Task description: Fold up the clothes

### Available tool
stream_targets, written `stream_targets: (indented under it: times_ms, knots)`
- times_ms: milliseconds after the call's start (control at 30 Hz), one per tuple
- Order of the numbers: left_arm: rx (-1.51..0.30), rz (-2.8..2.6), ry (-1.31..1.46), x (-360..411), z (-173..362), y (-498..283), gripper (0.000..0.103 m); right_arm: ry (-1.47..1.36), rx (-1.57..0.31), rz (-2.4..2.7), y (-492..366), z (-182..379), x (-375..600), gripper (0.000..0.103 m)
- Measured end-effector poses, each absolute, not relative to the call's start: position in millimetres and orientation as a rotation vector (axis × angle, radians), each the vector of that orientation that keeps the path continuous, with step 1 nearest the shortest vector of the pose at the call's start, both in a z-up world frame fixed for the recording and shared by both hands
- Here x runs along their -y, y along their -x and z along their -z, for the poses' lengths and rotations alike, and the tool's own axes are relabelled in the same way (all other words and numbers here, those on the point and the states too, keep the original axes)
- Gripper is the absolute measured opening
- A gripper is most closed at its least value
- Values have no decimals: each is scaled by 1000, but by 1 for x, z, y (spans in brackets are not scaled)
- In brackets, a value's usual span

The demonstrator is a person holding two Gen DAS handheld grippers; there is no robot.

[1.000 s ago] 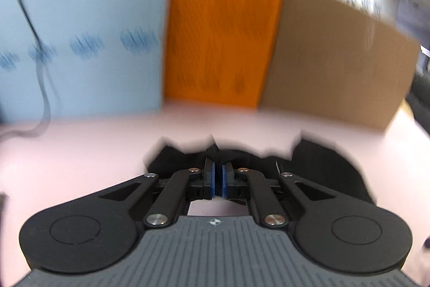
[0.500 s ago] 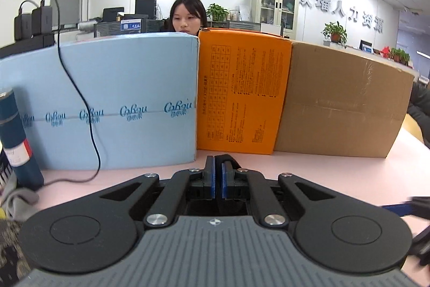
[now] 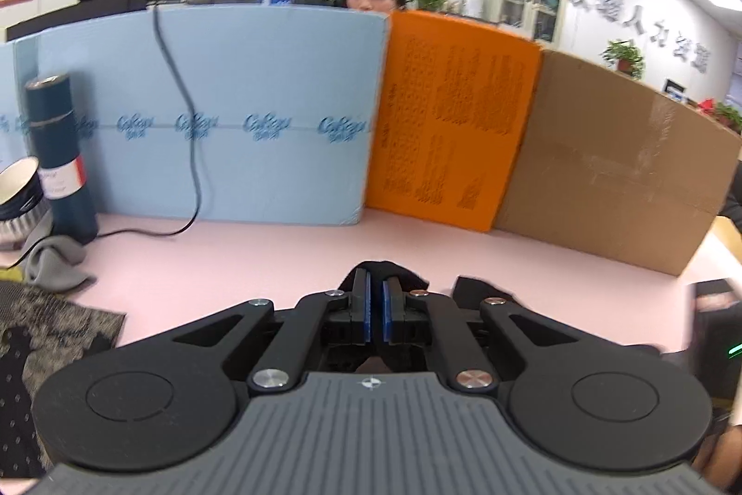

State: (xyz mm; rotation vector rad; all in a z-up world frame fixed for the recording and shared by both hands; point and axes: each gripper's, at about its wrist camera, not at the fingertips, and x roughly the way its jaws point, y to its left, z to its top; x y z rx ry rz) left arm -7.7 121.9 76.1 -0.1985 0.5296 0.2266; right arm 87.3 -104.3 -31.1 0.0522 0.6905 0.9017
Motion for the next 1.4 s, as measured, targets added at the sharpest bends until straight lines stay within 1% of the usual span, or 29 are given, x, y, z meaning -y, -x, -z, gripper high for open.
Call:
stream_targets:
  times_ms: [133, 233, 300, 367, 400, 433, 467, 500, 567, 633, 733, 800, 833, 867, 900, 933, 1000, 1200, 1300, 1367, 1400]
  knots:
    - [-593, -285, 272, -133, -56, 4, 5, -173, -598, -859, -81, 3, 147, 6]
    - [-638, -307, 351, -138, -39, 0, 11, -248, -532, -814, -74, -18, 185, 6]
    - [-660, -304, 381, -136, -28, -2, 17, -238, -518, -770, -68, -28, 204, 6]
    - [-676, -300, 384, -130, -18, -4, 29, -202, -540, -757, -66, -30, 211, 6]
    - [-684, -297, 385, -128, -13, -3, 33, -183, -554, -763, -66, -29, 208, 9]
    - [-692, -294, 384, -125, -8, -2, 42, -163, -569, -770, -65, -27, 206, 9]
    - [-702, -292, 382, -122, -4, 0, 49, -144, -592, -784, -66, -25, 198, 17]
    - [-712, -294, 379, -121, 0, 2, 51, -125, -615, -799, -67, -23, 189, 32]
    - [-732, -296, 377, -120, 6, 10, 52, -85, -628, -840, -69, -17, 165, 46]
    - [-744, -302, 378, -122, 10, 19, 53, -23, -624, -884, -69, -9, 135, 46]
    - [-745, -342, 398, -131, 8, 38, 61, 72, -631, -888, -74, 9, 95, 46]
    - [-736, -368, 417, -138, 6, 52, 64, 113, -645, -880, -79, 22, 74, 46]
    - [-732, -379, 421, -142, 5, 60, 66, 126, -653, -874, -81, 28, 66, 46]
    - [-729, -394, 424, -146, 4, 67, 70, 135, -660, -879, -81, 34, 59, 35]
    - [-727, -411, 424, -149, 3, 75, 72, 127, -667, -889, -82, 38, 56, 5]
    - [-724, -429, 426, -153, 2, 82, 74, 108, -674, -886, -83, 40, 56, 5]
    - [-718, -409, 431, -151, 2, 82, 74, 22, -651, -898, -81, 32, 68, 5]
    - [-703, -290, 440, -135, 2, 66, 75, -249, -542, -931, -70, -21, 126, 5]
    - [-695, -231, 444, -127, 2, 59, 75, -335, -476, -919, -61, -44, 161, 5]
    - [-690, -191, 447, -122, 3, 53, 80, -382, -437, -906, -54, -56, 184, 5]
    - [-687, -171, 448, -119, 3, 51, 81, -401, -432, -892, -51, -58, 193, 5]
